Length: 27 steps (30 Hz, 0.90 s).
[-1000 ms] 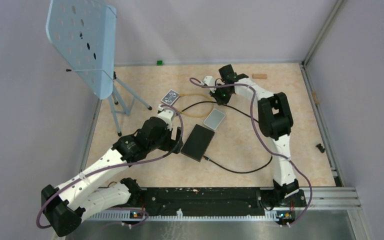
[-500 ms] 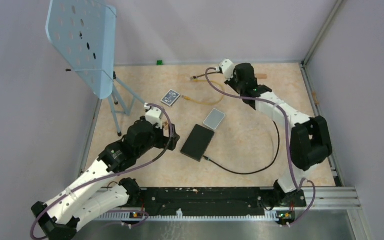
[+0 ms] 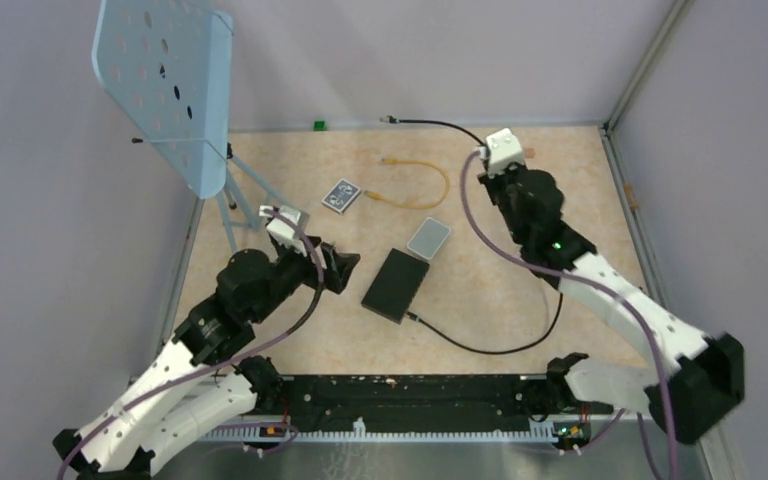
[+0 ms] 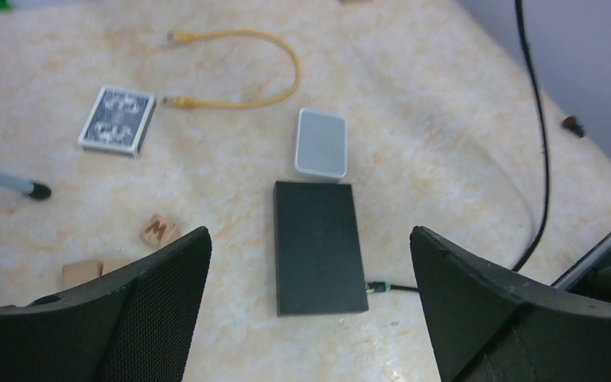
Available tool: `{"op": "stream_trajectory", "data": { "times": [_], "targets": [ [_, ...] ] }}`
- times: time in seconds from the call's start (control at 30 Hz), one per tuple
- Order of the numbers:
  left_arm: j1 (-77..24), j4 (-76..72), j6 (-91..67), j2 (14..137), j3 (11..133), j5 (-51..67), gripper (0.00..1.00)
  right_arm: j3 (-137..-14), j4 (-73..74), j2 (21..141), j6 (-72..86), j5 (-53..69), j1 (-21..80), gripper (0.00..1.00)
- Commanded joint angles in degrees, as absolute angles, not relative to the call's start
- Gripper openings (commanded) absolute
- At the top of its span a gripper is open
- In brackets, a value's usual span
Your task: Insert the plug into the switch port
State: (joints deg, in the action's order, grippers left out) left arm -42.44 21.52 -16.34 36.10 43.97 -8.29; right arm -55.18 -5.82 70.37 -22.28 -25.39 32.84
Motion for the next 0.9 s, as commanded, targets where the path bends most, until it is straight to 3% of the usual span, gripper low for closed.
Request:
{"op": "stream_trajectory", "data": {
  "times": [0.0,0.2,0.5,0.77,0.87],
  "targets": [
    [-42.28,9.16,-11.09,29.48,43.13,-1.69,0.99,-51.55,-9.42,54.92,-9.49,-13.54,32.9,0.0],
    [-42.28,-7.36,-6.95,23.74,40.76,6.68,0.99,-45.35,-12.35,41.58,-2.05,-2.31,33.21,0.0],
    [-42.28,-18.93,-0.53,33.07,47.25,29.54,0.98,-43.86,-11.59,33.26,1.9,7.44,36.46,0.0],
    [-42.28,-24.56,-1.56,37.08,47.89,28.43,0.97,-40.72,-12.41,28.74,-1.45,14.71,36.77,0.0],
    [-42.28,-27.93,-3.95,38.21,48.36,28.77,0.91,-39.42,-13.34,28.13,-3.14,14.18,36.82,0.0]
  ]
}}
